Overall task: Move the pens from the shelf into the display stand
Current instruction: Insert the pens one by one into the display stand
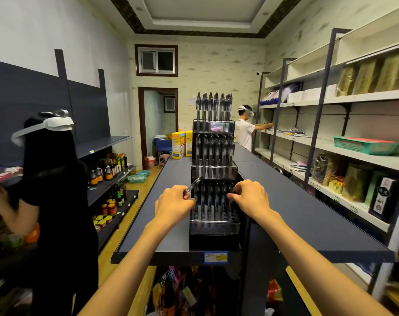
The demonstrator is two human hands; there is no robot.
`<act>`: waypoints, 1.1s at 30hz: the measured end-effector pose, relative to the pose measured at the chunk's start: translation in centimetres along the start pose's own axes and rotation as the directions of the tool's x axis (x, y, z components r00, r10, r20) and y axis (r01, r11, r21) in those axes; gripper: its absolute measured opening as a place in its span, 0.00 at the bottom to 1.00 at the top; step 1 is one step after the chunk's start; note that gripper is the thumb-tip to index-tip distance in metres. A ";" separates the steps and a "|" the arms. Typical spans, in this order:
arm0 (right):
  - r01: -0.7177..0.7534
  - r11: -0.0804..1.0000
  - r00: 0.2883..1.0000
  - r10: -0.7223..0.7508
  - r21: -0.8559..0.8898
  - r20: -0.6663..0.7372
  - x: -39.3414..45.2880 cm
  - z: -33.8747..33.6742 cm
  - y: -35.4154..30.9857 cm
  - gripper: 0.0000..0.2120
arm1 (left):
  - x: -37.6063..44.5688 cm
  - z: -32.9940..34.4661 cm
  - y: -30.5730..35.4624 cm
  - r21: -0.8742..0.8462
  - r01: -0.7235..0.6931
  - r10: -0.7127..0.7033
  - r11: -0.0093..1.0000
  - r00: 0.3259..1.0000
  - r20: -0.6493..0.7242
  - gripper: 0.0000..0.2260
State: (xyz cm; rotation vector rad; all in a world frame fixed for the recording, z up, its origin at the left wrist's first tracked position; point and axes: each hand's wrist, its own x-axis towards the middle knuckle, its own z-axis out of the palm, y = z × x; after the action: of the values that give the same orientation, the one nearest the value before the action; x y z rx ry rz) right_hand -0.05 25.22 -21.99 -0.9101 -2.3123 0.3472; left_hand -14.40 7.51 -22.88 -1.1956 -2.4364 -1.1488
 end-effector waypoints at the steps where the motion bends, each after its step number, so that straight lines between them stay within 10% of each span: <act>1: -0.003 1.000 1.000 0.003 0.002 -0.008 -0.1 0.1 0.1 0.14 | 0.0 0.0 0.0 0.002 -0.001 0.001 1.000 1.000 0.001 0.14; 13: 0.100 0.984 0.986 -0.078 0.147 -0.149 -1.2 -1.1 -2.7 0.10 | -0.3 0.8 -0.2 0.008 0.023 -0.023 1.000 0.999 0.039 0.13; 20: 0.006 0.864 0.994 -0.062 0.504 0.094 -2.1 -0.2 -6.8 0.11 | -0.5 1.2 0.2 0.046 -0.005 0.002 0.999 0.997 0.074 0.14; 33: -0.104 0.655 0.993 0.032 0.748 0.111 -2.2 2.0 -8.4 0.08 | -0.9 -0.2 -0.8 0.037 -0.086 0.078 0.996 0.983 0.167 0.12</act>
State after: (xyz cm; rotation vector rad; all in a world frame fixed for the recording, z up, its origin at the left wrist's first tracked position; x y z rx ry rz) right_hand -4.49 17.61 -20.83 -0.5400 -1.8935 1.2973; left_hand -14.41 6.53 -23.61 -1.4163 -2.4894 -1.0043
